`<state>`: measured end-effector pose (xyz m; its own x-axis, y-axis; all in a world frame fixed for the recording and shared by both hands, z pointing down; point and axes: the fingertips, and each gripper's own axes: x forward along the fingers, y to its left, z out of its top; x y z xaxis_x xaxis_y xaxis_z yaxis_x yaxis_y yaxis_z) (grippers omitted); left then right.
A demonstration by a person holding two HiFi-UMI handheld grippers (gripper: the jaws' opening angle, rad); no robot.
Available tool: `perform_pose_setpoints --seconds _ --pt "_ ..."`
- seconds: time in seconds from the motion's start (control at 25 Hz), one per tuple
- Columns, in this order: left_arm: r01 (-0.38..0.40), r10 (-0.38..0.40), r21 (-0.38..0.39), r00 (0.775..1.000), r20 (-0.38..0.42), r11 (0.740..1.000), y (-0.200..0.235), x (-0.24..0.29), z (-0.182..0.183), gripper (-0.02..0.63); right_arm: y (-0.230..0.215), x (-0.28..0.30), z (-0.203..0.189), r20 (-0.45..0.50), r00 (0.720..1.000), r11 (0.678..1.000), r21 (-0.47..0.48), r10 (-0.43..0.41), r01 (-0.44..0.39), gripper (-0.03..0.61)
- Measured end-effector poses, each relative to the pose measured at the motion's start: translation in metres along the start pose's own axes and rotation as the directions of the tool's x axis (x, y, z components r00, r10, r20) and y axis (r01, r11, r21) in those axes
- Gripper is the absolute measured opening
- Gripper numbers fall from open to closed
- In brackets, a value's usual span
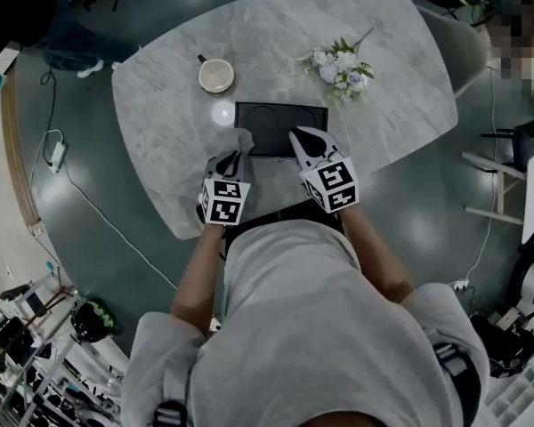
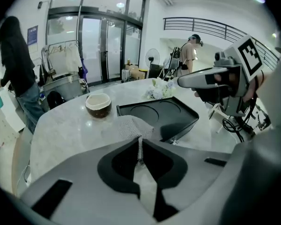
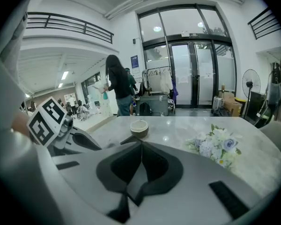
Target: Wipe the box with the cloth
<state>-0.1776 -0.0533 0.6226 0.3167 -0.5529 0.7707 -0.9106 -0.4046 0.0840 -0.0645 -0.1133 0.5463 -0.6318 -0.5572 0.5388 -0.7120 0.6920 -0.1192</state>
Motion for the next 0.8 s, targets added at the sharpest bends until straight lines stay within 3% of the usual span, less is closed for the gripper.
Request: perform_pose_setpoints --seconds 0.4,0.8 --pt "-0.046 0.047 -0.209 0.999 0.003 0.977 -0.018 0.020 0.000 0.039 -0.040 -0.041 -0.028 0.021 1.000 0.998 0.065 -0.008 0.007 0.028" --pt "-0.005 0.004 -0.183 1.000 -0.005 0.983 -0.067 0.037 0.011 0.038 -0.069 -0.074 -0.047 0.033 0.999 0.994 0.108 -0.039 0.036 0.028"
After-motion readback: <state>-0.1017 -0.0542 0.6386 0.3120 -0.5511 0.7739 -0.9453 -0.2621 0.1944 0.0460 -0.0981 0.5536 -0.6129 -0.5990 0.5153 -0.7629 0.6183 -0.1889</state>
